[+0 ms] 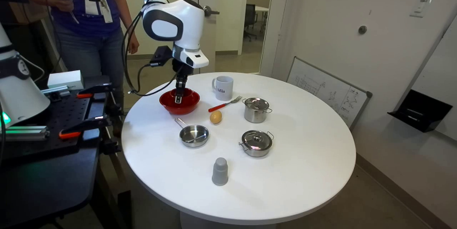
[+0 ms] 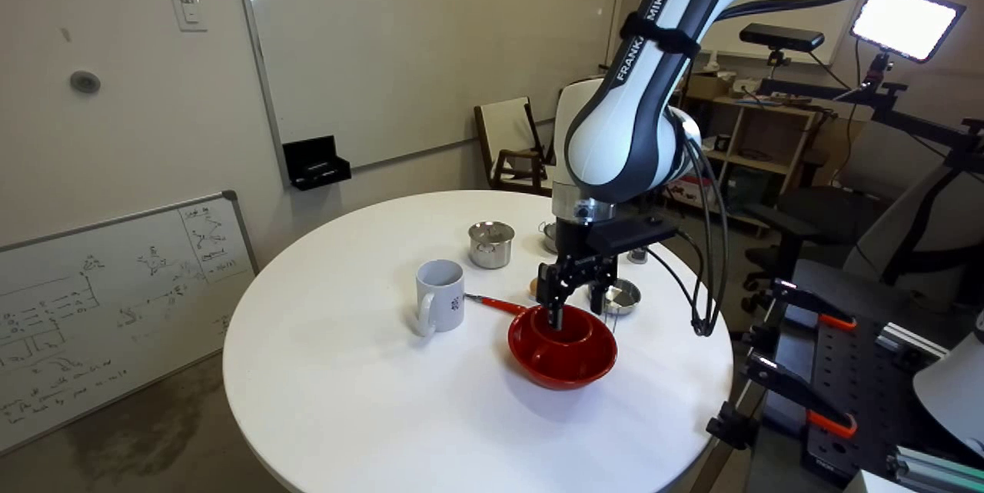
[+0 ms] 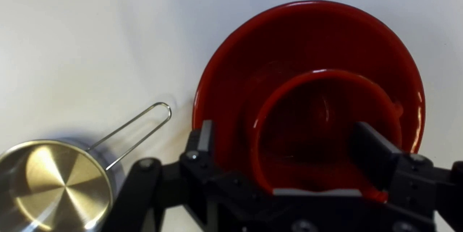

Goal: Pick the cup in the bowl and put it on the table

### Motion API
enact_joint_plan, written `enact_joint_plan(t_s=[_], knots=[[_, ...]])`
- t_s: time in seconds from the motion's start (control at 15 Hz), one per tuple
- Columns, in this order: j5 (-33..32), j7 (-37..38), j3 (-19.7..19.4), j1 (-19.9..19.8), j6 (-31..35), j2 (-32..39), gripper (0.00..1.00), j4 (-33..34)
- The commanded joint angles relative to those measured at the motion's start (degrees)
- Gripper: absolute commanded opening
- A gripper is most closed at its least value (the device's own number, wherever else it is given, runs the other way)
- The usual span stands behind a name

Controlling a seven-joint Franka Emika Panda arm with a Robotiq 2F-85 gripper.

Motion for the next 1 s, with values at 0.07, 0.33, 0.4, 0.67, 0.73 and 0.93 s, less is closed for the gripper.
enact_joint_plan(t_s=[0.07,0.33,0.4,0.67,0.73,0.93], knots=[[2.04,1.75,-0.92,1.04,0.90,3.58,0.55,2.43],[1.59,3.31,-1.94,1.71,0.68,2.90,0.24,2.21],[1.41,3.71,-2.24,2.03,0.73,2.46,0.17,1.99],[0.83,5.07,-3.57,3.43,0.82,0.71,0.00,1.14],[0.70,5.42,-3.94,3.80,0.78,0.53,0.00,1.13],[0.30,5.98,-4.91,4.74,0.78,-0.55,0.02,0.57]])
